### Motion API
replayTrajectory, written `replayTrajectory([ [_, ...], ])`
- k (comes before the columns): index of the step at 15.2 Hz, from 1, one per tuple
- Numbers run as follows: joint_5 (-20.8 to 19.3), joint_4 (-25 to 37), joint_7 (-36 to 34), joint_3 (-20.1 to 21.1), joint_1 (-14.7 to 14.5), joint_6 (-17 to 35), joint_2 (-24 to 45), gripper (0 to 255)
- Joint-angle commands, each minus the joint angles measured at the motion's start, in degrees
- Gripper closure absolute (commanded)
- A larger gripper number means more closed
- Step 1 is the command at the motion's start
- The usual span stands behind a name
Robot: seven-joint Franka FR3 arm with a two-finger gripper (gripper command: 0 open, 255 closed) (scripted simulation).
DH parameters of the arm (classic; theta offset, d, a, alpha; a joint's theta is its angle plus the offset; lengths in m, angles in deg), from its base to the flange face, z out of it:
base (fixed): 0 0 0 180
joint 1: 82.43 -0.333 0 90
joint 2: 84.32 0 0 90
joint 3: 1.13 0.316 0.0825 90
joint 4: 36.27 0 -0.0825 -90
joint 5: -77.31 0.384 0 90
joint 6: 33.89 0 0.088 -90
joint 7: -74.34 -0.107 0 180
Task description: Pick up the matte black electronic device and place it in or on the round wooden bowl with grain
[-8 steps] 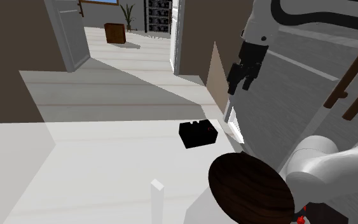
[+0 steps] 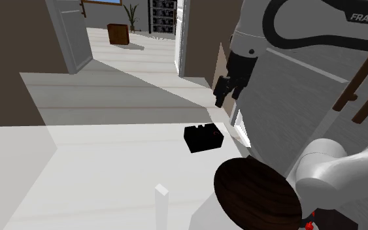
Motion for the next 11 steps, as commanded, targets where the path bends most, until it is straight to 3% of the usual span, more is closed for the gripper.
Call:
replayTrajectory([
  [1, 0.52, -0.65, -2.35, 3.49, -0.93, 2.56, 0.33, 0],
  [8, -0.05, -0.69, -10.18, 15.56, -2.4, 12.19, 5.39, 0],
  [11, -0.28, -1.91, -11.08, 17.04, -2.34, 14.74, 6.32, 0],
])
